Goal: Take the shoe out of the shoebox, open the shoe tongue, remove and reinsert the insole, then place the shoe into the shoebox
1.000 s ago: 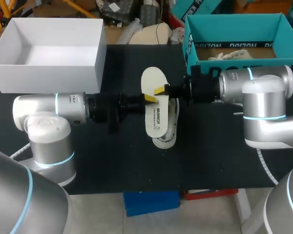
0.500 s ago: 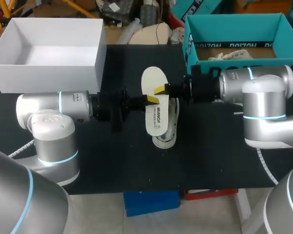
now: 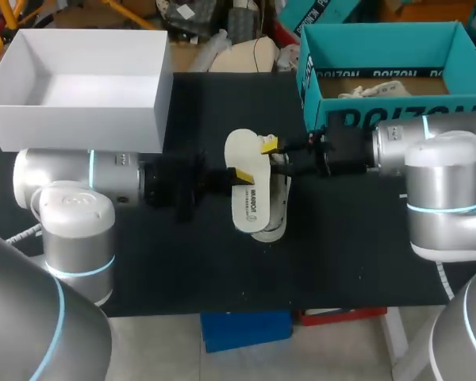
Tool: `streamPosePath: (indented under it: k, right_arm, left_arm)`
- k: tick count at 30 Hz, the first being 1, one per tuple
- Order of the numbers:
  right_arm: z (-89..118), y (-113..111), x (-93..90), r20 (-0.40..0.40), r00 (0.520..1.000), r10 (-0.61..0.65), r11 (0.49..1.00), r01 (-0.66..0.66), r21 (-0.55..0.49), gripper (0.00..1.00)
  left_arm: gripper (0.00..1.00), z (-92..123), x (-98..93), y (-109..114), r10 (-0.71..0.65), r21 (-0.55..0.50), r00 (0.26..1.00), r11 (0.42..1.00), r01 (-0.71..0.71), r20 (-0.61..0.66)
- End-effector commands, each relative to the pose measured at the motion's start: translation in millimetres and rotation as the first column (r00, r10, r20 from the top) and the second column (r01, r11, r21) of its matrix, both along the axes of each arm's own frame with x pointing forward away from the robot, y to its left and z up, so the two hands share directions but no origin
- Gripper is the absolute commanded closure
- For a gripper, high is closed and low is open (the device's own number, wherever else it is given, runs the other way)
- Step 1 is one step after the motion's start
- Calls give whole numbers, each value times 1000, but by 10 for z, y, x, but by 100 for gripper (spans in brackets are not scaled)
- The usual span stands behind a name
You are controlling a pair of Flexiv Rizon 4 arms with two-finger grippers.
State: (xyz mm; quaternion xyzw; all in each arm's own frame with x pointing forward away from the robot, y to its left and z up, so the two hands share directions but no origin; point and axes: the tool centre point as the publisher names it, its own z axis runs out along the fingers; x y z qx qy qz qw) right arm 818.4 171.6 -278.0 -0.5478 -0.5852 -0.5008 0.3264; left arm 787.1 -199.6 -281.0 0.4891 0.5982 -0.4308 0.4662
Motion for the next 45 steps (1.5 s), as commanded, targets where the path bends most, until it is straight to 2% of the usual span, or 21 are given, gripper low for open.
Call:
streamPosePath:
  k: [1, 4, 7, 26, 27, 29, 31, 32, 34, 37, 45]
  right_arm:
    - [143, -183, -243, 6, 1000, -26, 985, 27, -170, 0]
    - [162, -255, -339, 25, 999, -23, 963, 29, -267, 0]
    - [185, -287, -382, 31, 999, -27, 959, 35, -280, 0]
    - [185, -287, -382, 31, 999, -27, 959, 35, -280, 0]
    - [177, -280, -392, 32, 999, -20, 955, 28, -294, 0]
    - [151, -286, -443, 37, 999, -15, 951, 26, -309, 0]
    - [117, -303, -519, 31, 999, -5, 924, 17, -382, 0]
    - [109, -335, -556, 45, 999, -14, 932, 29, -361, 0]
    - [98, -381, -637, 60, 998, -22, 921, 44, -388, 0]
    - [70, -450, -740, 62, 997, -45, 919, 66, -389, 0]
    - [79, -592, -1009, 112, 992, -53, 882, 99, -460, 0]
  left_arm:
    - [100, -17, -232, 184, -6, 150, 999, 989, 12, -46]
    - [100, -82, -372, 257, -25, 200, 998, 979, 35, -55]
    - [100, -127, -479, 306, -57, 271, 997, 962, 43, 42]
    - [100, -127, -479, 306, -57, 271, 997, 962, 43, 42]
    - [100, -132, -516, 298, -88, 271, 996, 959, 80, 17]
    - [100, -131, -617, 270, -156, 270, 986, 948, 167, -64]
    - [100, -109, -684, 248, -182, 272, 974, 939, 212, -132]
    - [100, -92, -706, 241, -192, 263, 964, 935, 237, -184]
    - [100, -60, -768, 230, -195, 279, 956, 926, 254, -220]
    - [100, -50, -830, 218, -200, 329, 954, 906, 267, -223]
    - [100, -42, -942, 222, -198, 357, 948, 891, 279, -247]
